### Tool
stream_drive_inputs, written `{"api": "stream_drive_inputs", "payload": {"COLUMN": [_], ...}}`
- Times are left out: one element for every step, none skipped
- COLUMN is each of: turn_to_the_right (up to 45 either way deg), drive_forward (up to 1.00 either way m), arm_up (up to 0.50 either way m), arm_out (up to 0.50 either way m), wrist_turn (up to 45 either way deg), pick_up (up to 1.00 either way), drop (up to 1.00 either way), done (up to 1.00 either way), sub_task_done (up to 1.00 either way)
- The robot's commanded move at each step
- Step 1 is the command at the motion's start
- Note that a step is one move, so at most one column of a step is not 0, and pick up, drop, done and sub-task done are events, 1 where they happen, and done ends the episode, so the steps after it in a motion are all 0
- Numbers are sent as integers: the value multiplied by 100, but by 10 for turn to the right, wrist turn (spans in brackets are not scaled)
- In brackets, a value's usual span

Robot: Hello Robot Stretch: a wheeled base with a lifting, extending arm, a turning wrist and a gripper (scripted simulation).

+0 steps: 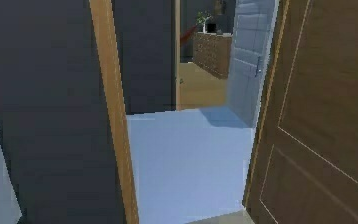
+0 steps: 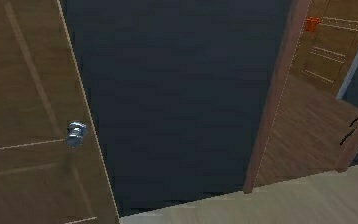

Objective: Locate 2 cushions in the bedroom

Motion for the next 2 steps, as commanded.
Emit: {"api": "stream_drive_inputs", "payload": {"turn_to_the_right": [30, 0], "drive_forward": [0, 90], "arm_up": [0, 0], "arm_out": [0, 0], "wrist_turn": [0, 0], "pick_up": [0, 0], "drop": [0, 0], "done": [0, 0], "sub_task_done": [0, 0]}}
